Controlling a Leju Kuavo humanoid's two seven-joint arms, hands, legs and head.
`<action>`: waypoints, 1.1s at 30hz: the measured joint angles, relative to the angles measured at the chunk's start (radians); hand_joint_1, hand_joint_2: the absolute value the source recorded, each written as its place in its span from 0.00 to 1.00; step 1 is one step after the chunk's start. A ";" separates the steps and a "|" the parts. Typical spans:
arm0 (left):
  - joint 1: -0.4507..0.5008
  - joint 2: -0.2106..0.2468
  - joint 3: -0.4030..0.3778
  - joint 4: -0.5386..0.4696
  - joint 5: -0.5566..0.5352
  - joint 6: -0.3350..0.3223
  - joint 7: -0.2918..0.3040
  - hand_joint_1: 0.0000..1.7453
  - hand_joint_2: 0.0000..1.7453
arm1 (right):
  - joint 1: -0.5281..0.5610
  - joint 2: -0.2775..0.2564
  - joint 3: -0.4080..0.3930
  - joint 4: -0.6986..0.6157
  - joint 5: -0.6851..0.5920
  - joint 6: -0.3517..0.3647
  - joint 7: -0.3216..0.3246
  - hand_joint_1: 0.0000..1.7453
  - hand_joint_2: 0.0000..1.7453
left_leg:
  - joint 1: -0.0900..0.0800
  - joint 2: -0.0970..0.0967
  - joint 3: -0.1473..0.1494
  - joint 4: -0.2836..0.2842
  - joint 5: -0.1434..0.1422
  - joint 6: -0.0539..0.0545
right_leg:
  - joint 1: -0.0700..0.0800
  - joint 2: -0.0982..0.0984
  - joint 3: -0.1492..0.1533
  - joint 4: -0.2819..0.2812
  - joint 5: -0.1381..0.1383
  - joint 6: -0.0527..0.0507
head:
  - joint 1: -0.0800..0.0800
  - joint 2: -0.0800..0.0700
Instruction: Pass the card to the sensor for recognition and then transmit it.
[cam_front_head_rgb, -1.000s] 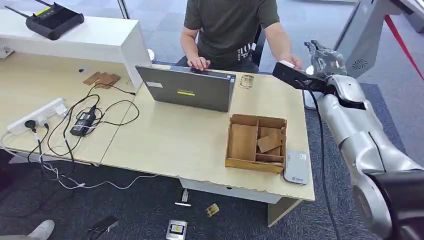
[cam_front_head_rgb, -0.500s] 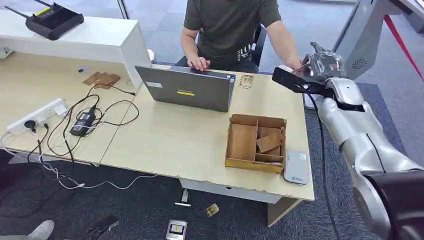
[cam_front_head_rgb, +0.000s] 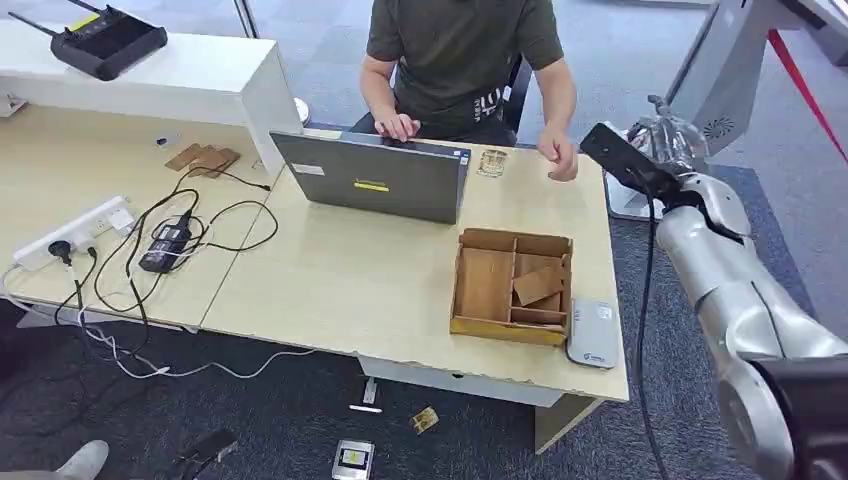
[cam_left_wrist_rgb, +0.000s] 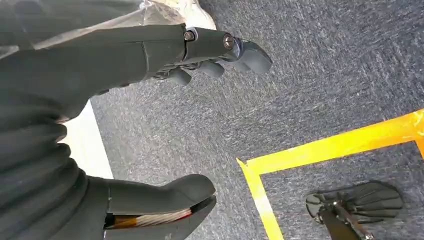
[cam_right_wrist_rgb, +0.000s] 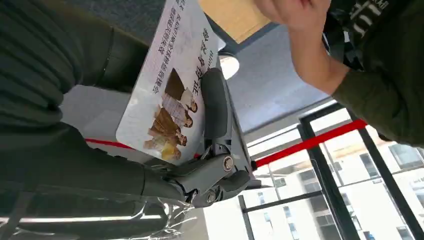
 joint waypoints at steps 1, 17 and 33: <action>0.003 0.000 0.000 0.000 0.004 0.002 -0.003 0.00 1.00 | 0.009 -0.006 -0.011 0.000 -0.008 -0.011 -0.016 1.00 1.00 | 0.000 0.000 0.000 0.000 0.000 0.000 | 0.000 0.000 0.000 0.000 0.000 0.000 | 0.000 0.000; 0.036 0.023 0.022 0.000 0.026 0.016 -0.052 0.00 1.00 | 0.234 -0.159 -0.110 -0.156 0.061 0.011 -0.043 1.00 1.00 | 0.000 0.000 0.000 0.000 0.000 0.000 | 0.000 0.000 0.000 0.000 0.000 0.000 | 0.000 0.000; 0.038 0.031 0.042 0.000 0.011 0.023 -0.056 0.00 1.00 | 0.397 -0.192 -0.114 -0.262 0.200 0.174 -0.012 1.00 1.00 | 0.000 0.000 0.000 0.000 0.000 0.000 | 0.000 0.000 0.000 0.000 0.000 0.000 | 0.000 0.000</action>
